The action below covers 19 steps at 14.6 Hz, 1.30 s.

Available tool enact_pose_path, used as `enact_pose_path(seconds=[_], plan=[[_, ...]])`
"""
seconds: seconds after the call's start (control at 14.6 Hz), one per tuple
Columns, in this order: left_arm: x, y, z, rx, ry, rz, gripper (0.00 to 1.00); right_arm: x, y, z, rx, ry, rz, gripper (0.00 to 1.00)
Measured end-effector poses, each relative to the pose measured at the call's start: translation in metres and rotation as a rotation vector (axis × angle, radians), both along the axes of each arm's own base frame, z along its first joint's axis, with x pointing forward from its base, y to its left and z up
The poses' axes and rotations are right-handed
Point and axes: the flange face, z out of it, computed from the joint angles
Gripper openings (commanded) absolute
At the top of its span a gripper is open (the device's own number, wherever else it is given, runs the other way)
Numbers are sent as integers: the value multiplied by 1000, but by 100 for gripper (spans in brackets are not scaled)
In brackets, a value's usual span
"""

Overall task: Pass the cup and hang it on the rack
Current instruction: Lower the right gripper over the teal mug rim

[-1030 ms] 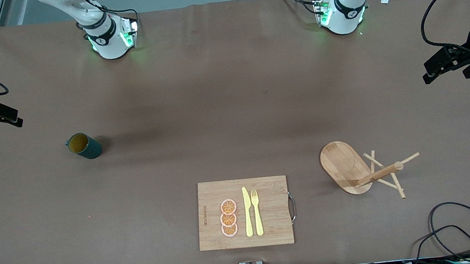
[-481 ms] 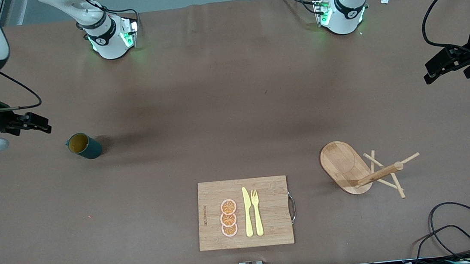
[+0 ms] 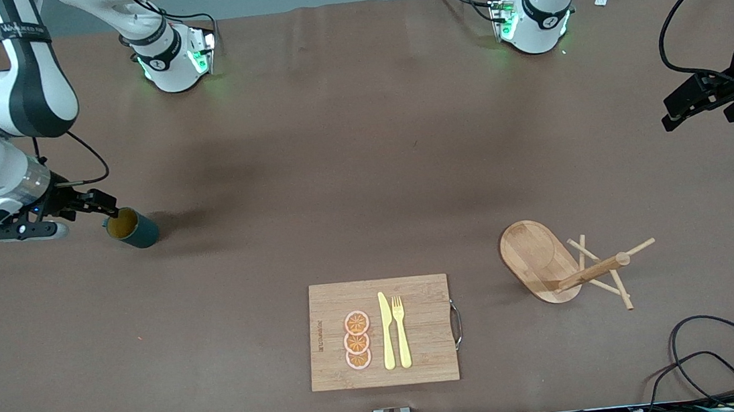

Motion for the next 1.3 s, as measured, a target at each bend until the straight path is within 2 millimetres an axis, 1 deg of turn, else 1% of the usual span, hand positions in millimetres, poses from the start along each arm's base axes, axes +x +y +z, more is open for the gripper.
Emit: enact_pose_path(seconds=[0.27,0.41,0.55,0.69,0.76,1.03,1.3], plan=[[0,0,0,1,0,-1,100,-16,1,-33,11,-28,-19,100],[0,-1,0,1,1,-2,100,-22,5,-47,10,-58,-28,100],[0,-1,0,1,1,-3,100,-25,14,-53,11,-77,-50,100],[0,-1,0,1,1,-3,100,-23,23,-56,12,-95,-60,100],[0,-1,0,1,1,-3,100,-23,24,-59,12,-97,-62,100],[0,-1,0,1,1,-3,100,-21,20,-74,11,-110,-79,100],[0,-2,0,1,1,-3,100,-20,17,-94,7,-112,-89,100]])
